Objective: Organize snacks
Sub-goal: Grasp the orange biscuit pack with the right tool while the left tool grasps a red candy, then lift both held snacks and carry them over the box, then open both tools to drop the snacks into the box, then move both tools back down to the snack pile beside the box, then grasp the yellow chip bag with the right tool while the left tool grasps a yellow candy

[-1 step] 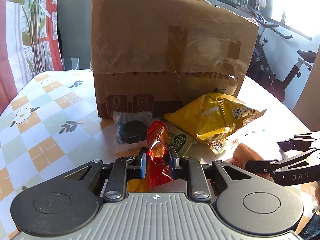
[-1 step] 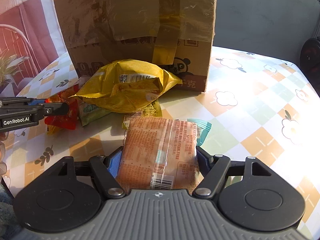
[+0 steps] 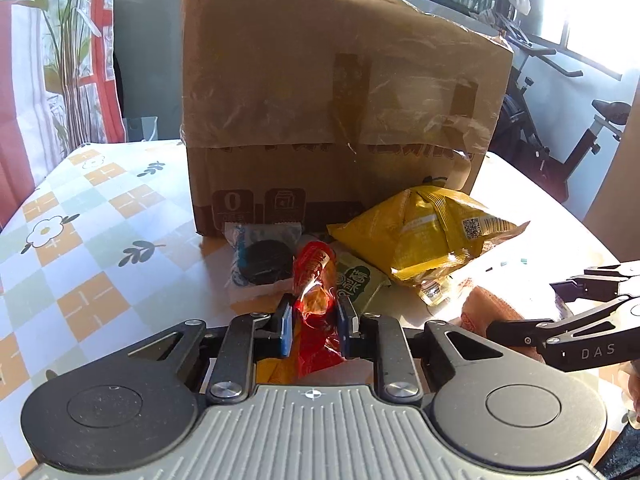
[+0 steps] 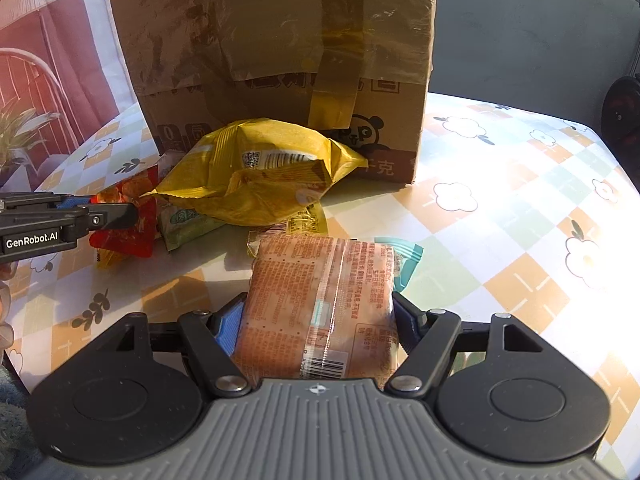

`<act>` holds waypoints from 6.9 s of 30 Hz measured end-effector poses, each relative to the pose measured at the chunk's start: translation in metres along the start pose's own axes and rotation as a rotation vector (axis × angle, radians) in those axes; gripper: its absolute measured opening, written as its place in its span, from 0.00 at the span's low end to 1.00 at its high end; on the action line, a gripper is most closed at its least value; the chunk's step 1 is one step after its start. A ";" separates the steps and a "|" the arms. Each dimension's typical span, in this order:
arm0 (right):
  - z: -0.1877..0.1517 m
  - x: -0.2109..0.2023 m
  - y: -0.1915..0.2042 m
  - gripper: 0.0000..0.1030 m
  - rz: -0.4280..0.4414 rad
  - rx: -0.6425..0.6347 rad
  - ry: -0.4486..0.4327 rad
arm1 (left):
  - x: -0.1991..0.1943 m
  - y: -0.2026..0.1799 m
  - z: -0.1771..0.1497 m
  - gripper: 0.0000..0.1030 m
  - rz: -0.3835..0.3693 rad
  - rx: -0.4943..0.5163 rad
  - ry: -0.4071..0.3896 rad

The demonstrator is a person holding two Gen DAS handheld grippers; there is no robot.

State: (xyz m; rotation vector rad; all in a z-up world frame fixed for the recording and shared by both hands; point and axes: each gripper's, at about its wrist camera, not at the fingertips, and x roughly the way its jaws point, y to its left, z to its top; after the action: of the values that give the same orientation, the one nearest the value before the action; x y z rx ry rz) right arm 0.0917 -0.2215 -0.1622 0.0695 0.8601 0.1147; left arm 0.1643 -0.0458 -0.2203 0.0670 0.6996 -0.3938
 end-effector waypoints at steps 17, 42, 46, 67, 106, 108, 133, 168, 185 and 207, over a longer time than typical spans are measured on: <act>-0.001 -0.013 0.003 0.71 -0.005 -0.002 -0.014 | -0.018 0.001 0.001 0.22 -0.009 -0.018 -0.043; 0.035 -0.076 -0.025 0.71 -0.077 -0.005 -0.229 | -0.053 0.006 0.051 0.22 0.030 -0.007 -0.201; 0.038 -0.082 -0.022 0.71 -0.062 -0.007 -0.255 | -0.058 0.005 0.055 0.22 0.024 -0.004 -0.216; 0.107 -0.118 -0.030 0.71 -0.017 -0.041 -0.448 | -0.081 -0.014 0.126 0.22 -0.031 0.066 -0.388; 0.188 -0.054 -0.024 0.80 0.032 -0.070 -0.442 | -0.032 0.018 0.194 0.59 0.021 0.003 -0.279; 0.179 -0.057 -0.021 0.80 0.028 -0.065 -0.439 | -0.035 0.022 0.187 0.59 0.028 0.001 -0.271; 0.087 -0.005 -0.015 0.80 0.058 0.131 -0.267 | -0.028 0.046 0.097 0.59 0.040 -0.072 -0.171; 0.027 -0.012 -0.013 0.57 0.178 0.175 -0.199 | -0.011 0.042 0.029 0.56 -0.029 -0.100 -0.049; 0.001 -0.020 -0.045 0.59 0.101 0.216 -0.195 | 0.003 0.017 0.006 0.48 -0.073 -0.085 0.022; 0.000 -0.019 -0.051 0.60 0.140 0.243 -0.191 | 0.013 0.023 -0.002 0.48 0.029 -0.047 0.075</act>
State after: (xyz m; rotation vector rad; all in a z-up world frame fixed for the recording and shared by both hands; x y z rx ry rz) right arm 0.0832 -0.2740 -0.1536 0.3630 0.6742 0.1321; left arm 0.1811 -0.0287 -0.2320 0.0473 0.7806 -0.3483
